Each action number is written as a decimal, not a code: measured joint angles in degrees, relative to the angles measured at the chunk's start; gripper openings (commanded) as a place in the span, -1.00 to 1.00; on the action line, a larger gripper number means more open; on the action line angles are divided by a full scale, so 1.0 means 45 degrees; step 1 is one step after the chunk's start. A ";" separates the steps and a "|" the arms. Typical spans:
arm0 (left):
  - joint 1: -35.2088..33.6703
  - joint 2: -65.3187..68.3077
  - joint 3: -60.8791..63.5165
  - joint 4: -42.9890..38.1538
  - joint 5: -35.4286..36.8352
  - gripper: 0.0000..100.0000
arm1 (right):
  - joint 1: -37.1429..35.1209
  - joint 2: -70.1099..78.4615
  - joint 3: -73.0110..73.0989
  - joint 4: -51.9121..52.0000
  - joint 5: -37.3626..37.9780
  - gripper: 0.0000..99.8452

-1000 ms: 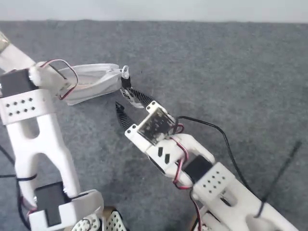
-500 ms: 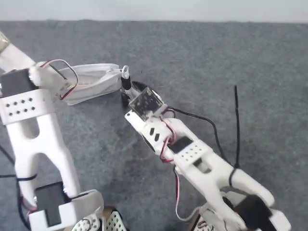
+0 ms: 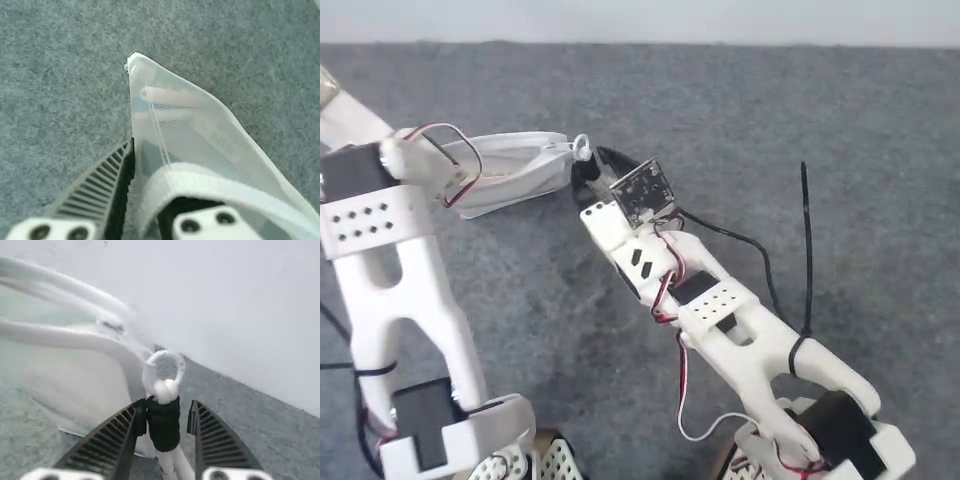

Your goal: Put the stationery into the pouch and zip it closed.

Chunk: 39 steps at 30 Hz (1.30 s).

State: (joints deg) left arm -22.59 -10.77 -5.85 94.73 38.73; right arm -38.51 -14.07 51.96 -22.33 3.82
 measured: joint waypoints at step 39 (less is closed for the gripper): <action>0.0000 0.0000 0.0000 0.0000 0.0000 -0.98 | 0.0039 0.1426 -0.0840 -0.0098 0.0430 -0.74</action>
State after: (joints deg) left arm -22.59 -10.77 -5.85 94.73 38.73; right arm -38.33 -7.65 48.18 -22.77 5.76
